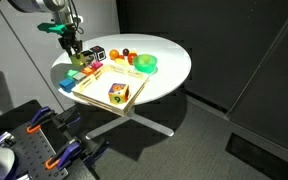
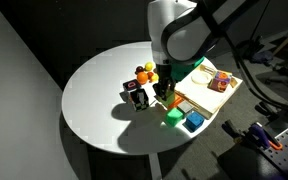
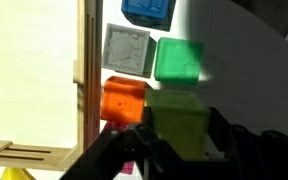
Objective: Put the lime green building block on the tray
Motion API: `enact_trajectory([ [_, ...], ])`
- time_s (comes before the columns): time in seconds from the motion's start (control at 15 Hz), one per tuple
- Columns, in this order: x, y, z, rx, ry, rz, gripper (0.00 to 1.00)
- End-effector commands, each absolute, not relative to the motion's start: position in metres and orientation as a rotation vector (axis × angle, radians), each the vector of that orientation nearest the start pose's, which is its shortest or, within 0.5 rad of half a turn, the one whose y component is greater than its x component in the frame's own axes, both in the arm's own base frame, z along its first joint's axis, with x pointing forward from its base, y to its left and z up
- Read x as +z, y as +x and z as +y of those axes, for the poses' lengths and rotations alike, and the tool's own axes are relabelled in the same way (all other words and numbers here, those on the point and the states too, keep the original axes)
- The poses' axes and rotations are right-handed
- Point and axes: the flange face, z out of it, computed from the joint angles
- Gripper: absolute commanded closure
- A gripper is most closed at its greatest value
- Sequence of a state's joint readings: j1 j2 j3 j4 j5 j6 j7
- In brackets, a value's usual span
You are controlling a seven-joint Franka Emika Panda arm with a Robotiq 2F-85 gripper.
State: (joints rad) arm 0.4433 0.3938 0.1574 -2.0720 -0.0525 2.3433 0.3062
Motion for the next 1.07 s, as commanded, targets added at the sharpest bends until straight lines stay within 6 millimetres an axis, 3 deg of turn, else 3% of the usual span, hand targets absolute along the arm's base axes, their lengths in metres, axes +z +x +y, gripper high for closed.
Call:
enact_trajectory([
  [0.0,0.255,0.475,0.294,0.246,-3.142,-0.433,0.69],
  [0.53,0.265,0.486,0.224,0.304,-3.142,-0.195,0.69],
  [1.0,0.275,0.492,0.173,0.217,-3.146,0.011,0.69],
])
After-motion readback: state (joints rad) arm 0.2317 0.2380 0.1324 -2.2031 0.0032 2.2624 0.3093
